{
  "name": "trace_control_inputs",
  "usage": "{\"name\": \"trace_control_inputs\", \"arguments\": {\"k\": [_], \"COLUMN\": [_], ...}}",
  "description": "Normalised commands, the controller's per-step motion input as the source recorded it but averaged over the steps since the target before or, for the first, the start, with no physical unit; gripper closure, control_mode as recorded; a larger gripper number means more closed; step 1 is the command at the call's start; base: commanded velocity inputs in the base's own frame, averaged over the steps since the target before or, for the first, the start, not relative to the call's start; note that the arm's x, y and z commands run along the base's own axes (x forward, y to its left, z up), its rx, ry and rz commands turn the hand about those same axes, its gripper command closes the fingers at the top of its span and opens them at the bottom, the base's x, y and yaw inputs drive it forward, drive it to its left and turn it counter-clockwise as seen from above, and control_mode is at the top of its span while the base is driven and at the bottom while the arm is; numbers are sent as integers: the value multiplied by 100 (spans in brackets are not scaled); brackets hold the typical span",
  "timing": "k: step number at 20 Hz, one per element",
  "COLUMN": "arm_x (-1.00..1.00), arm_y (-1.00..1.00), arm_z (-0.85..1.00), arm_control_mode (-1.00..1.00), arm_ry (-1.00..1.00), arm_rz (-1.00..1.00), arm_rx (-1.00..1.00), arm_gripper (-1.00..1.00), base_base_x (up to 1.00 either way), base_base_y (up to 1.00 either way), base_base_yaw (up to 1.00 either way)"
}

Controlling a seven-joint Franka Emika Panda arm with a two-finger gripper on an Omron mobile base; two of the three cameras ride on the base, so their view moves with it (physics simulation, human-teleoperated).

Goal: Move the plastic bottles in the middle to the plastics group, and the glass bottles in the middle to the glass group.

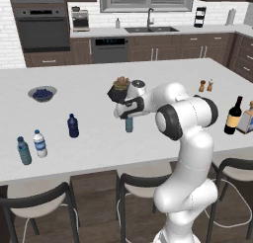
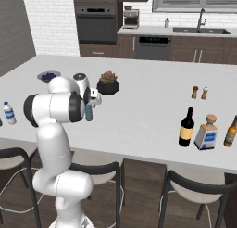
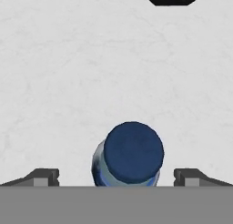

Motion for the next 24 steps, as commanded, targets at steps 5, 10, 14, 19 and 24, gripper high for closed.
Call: {"name": "trace_control_inputs", "arguments": {"k": [5, 10, 14, 19, 24], "arm_x": [1, 0, 3, 4, 3], "arm_y": [0, 0, 0, 0, 0], "arm_z": [0, 0, 0, 0, 0], "arm_control_mode": [-100, -100, -100, -100, -100], "arm_ry": [0, -1, -1, -4, -8], "arm_rz": [0, 0, 0, 0, 0], "arm_rx": [0, 0, 0, 0, 0], "arm_gripper": [-100, -100, -100, -100, -100], "base_base_x": [0, 0, 0, 0, 0], "base_base_y": [0, 0, 0, 0, 0], "base_base_yaw": [0, 0, 0, 0, 0]}}
